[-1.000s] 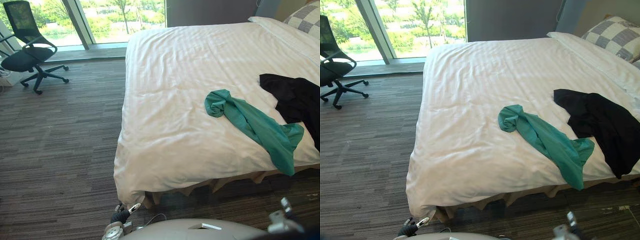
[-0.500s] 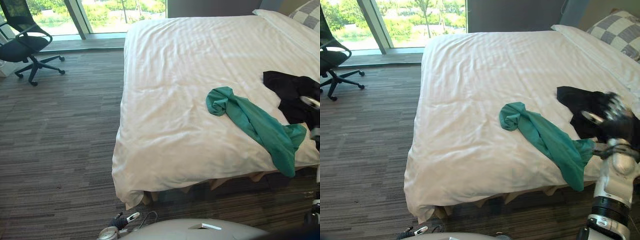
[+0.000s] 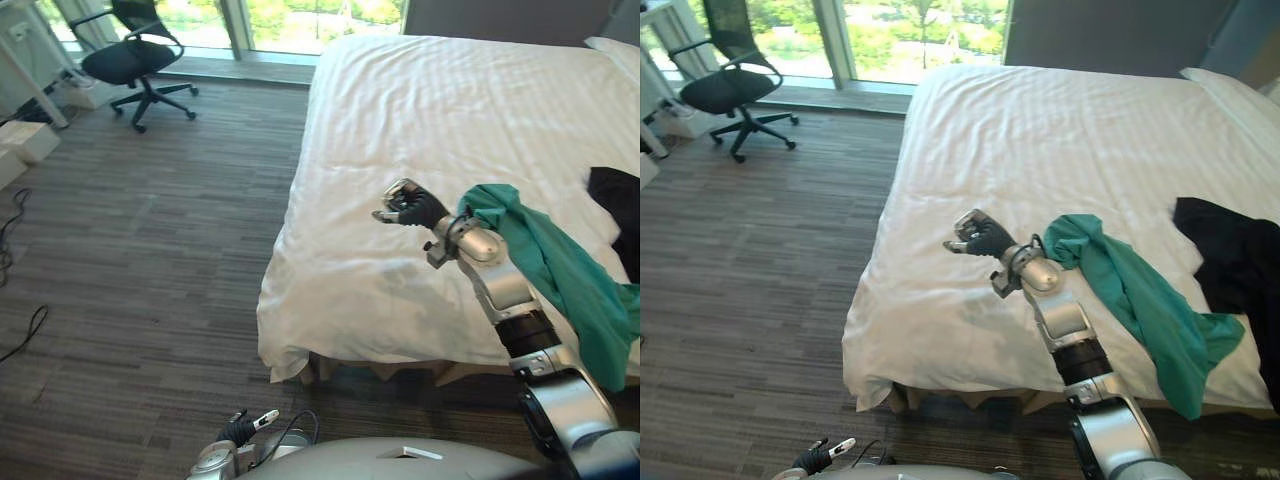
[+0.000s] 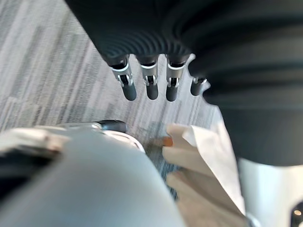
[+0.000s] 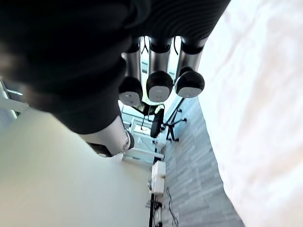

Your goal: Tidy the bed and pick cloth on bed and put in laundry

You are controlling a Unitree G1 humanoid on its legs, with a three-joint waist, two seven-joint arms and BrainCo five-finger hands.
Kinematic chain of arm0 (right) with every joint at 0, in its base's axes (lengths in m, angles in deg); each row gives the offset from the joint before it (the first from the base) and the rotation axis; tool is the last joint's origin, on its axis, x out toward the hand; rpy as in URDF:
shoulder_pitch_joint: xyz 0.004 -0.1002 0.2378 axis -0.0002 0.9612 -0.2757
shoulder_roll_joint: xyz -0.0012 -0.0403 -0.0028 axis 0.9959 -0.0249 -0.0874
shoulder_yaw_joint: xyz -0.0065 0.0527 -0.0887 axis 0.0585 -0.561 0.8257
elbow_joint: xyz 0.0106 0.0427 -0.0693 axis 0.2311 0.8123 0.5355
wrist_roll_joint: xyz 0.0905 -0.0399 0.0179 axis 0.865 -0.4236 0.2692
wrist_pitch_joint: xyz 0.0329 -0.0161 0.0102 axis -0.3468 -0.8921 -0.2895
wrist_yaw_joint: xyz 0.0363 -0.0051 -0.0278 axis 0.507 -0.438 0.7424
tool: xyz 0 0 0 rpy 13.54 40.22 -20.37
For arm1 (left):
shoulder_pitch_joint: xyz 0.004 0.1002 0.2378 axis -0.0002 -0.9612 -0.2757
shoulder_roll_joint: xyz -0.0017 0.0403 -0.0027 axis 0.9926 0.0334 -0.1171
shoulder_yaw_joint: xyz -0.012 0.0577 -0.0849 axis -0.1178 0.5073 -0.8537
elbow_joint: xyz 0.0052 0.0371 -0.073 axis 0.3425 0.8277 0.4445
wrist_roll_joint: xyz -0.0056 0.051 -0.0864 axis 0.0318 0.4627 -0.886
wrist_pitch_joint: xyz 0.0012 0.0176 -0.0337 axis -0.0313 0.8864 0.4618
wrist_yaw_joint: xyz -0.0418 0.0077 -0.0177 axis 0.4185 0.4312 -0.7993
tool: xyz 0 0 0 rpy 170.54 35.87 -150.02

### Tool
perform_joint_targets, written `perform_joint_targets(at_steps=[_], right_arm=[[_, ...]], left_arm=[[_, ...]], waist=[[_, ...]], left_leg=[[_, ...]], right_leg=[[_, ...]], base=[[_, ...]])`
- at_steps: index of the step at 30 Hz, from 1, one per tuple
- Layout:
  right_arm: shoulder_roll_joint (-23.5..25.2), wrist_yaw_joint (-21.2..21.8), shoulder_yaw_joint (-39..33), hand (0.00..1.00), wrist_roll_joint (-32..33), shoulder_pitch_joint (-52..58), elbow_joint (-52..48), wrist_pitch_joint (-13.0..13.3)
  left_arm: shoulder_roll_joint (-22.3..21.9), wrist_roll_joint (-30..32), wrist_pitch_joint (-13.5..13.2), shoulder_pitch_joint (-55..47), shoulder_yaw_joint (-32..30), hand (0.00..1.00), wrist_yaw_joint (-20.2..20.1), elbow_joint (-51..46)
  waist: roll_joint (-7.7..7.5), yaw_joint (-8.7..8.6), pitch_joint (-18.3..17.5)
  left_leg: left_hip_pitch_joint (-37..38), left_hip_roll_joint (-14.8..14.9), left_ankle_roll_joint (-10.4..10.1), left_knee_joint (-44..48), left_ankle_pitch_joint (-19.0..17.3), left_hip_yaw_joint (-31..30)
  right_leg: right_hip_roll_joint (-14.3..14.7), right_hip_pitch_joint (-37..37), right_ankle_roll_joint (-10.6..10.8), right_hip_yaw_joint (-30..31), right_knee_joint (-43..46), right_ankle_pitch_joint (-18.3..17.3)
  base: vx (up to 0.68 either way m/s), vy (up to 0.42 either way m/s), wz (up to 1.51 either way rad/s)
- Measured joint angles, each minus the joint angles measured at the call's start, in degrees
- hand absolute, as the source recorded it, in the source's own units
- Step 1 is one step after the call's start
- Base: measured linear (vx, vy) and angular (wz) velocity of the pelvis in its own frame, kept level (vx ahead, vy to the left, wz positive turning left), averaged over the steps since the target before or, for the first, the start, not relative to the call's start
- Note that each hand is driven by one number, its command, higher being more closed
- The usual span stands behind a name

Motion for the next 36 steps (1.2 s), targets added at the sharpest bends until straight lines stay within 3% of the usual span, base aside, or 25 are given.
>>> perform_joint_targets(at_steps=[4, 8, 10, 13, 15, 18, 20, 28, 32, 36], right_arm=[[3.83, -2.19, 5.83, 1.00, 0.19, -5.53, 5.53, -2.05], [7.61, -8.73, 6.78, 1.00, 0.27, -17.69, 10.79, -1.39], [7.91, -12.39, 6.77, 1.00, 1.35, -25.52, 15.03, 0.21], [7.04, -14.80, 6.59, 1.00, 3.25, -29.62, 18.10, 1.75], [6.82, -15.76, 6.35, 1.00, 4.93, -31.08, 18.78, 2.22], [4.84, -16.17, 5.74, 1.00, 7.73, -33.79, 18.79, 3.50], [2.98, -16.34, 3.28, 1.00, 8.43, -34.78, 18.74, 4.38], [3.35, -19.31, 0.80, 1.00, 7.89, -33.67, 18.84, 2.58], [4.33, -20.58, -1.09, 1.00, 8.78, -33.19, 18.94, 1.67], [8.43, -19.54, -1.44, 1.00, 10.93, -31.66, 22.80, 2.04]], left_arm=[[0.45, -1.02, -0.11, 1.41, -1.21, 0.00, -0.03, 0.00], [2.54, -1.71, -0.37, 8.25, -2.29, 0.00, -0.09, -0.40], [4.16, -2.82, -1.77, 11.91, -3.52, 0.00, -0.14, -1.84], [5.08, -2.89, -3.35, 13.66, -4.20, 0.00, -0.21, -2.60], [5.14, -2.84, -4.04, 14.21, -4.75, 0.00, -0.28, -2.60], [4.39, -2.80, -4.80, 16.08, -4.41, 0.00, -1.39, -2.52], [2.52, -2.88, -6.22, 18.52, -3.23, 0.00, -1.53, -2.35], [-3.36, -6.30, -8.43, 26.73, -2.71, 0.00, -1.33, -2.30], [-6.96, -7.92, -8.72, 30.27, -2.85, 0.00, -0.87, -2.50], [-10.58, -8.41, -8.74, 32.06, -3.99, 0.00, 0.53, -3.08]], waist=[[-1.41, 1.91, 3.36], [-3.62, 4.96, 11.65], [-4.48, 6.85, 17.82], [-4.74, 8.95, 19.89], [-4.67, 9.25, 19.94], [-3.25, 9.72, 20.83], [-1.36, 11.05, 21.84], [2.73, 12.21, 23.55], [4.38, 12.33, 23.68], [5.34, 11.13, 23.66]], left_leg=[[-2.64, 0.12, 0.05, 0.42, 1.83, -3.62], [-11.73, 1.97, -0.35, 5.04, 2.72, -7.18], [-16.10, 2.75, -0.60, 7.13, 3.58, -9.69], [-21.06, 2.73, -0.44, 8.70, 4.10, -11.74], [-24.09, 2.44, -0.33, 10.24, 4.14, -12.75], [-28.43, 2.14, 0.29, 13.34, 3.70, -14.03], [-32.32, 2.08, 0.78, 16.01, 3.00, -14.05], [-42.35, 2.13, 1.44, 19.48, 3.41, -13.46], [-45.75, 2.23, 1.53, 19.04, 4.54, -12.36], [-46.72, 2.39, 1.48, 19.15, 4.64, -11.57]], right_leg=[[0.36, -0.29, -0.24, -2.39, -0.04, -0.15], [1.51, -6.99, -2.06, -4.02, 3.36, -0.60], [2.13, -9.54, -2.90, -5.79, 4.61, -0.49], [2.33, -12.87, -3.15, -6.77, 5.27, -0.31], [2.25, -14.47, -3.17, -7.83, 5.32, -0.14], [1.80, -17.11, -3.22, -8.15, 7.01, -0.20], [0.74, -21.16, -3.70, -7.98, 10.29, -0.93], [-2.86, -34.07, -4.42, -6.34, 21.20, -4.39], [-3.79, -39.35, -4.93, -5.44, 23.91, -4.97], [-4.47, -41.17, -5.16, -4.89, 25.18, -5.53]], base=[[-0.11, -0.039, 0.45], [-0.19, -0.047, 0.36], [-0.15, -0.028, 0.40], [-0.07, -0.001, 0.37], [0.00, 0.030, 0.34], [-0.01, 0.067, 0.24], [-0.07, 0.089, -0.04], [-0.08, 0.040, -0.01], [-0.03, -0.005, -0.08], [0.04, -0.014, -0.04]])
